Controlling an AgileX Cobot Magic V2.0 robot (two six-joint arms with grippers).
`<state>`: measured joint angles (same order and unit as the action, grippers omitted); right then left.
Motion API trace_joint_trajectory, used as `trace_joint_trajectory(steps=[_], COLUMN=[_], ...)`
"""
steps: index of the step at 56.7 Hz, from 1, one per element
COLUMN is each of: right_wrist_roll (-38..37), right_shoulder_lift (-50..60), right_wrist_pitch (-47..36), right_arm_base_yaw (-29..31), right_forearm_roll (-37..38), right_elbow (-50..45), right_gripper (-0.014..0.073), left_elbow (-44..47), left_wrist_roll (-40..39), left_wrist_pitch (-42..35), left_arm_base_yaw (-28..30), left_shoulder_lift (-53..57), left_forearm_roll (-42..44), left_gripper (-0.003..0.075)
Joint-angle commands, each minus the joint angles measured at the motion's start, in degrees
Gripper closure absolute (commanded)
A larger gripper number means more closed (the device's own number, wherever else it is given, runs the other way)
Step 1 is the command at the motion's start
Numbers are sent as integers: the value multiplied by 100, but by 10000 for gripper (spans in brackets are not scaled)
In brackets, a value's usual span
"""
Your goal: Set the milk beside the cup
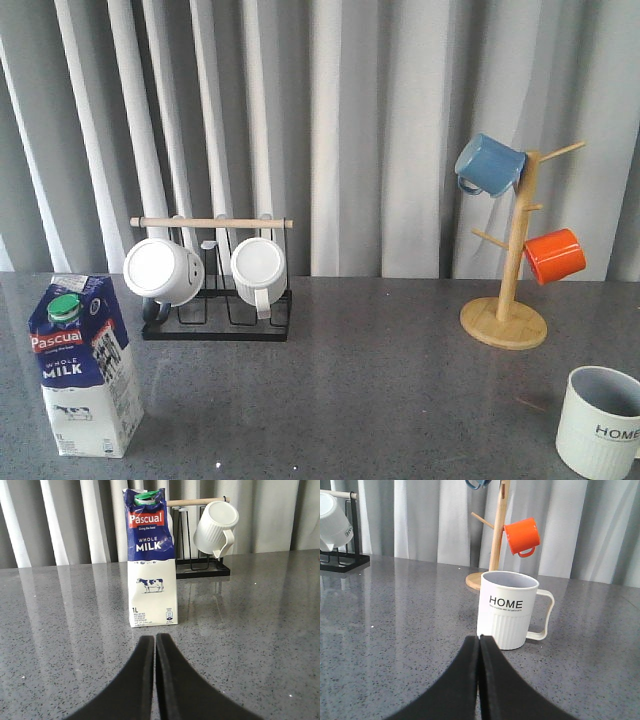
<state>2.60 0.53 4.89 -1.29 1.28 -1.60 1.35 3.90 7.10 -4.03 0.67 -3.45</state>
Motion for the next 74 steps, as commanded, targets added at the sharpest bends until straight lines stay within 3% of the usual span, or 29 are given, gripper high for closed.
trace_joint_trajectory(steps=[1, 43, 47, 55, 58, 65, 74], right_wrist_roll=[5, 11, 38, -49, -36, 796, 1884], right_shoulder_lift=[97, 97, 97, 79, 23, -641, -2610], right_wrist_pitch=[-390, -407, -843, -3134, -3423, -2509, -1681], right_arm_base_yaw=[25, 25, 44, 44, 44, 44, 44], right_forearm_roll=[43, 54, 116, -185, -446, -1028, -1662], right_elbow=[-52, -42, 43, 198, 399, 1369, 2843], right_gripper=[602, 602, 602, 602, 602, 602, 602], left_elbow=[-125, -130, -135, -319, -463, -1340, -2912], left_wrist_roll=[-62, 58, 160, -177, -229, 7, 255], left_wrist_pitch=[-412, -536, -800, -1371, -1364, -1389, -983], left_arm_base_yaw=[10, 10, 10, 10, 10, 10, 10], left_shoulder_lift=[66, 66, 66, 60, 44, -464, -2116], left_forearm_roll=[-45, 63, 197, -32, -61, -2, -2], left_gripper=[726, 726, 726, 726, 726, 726, 726])
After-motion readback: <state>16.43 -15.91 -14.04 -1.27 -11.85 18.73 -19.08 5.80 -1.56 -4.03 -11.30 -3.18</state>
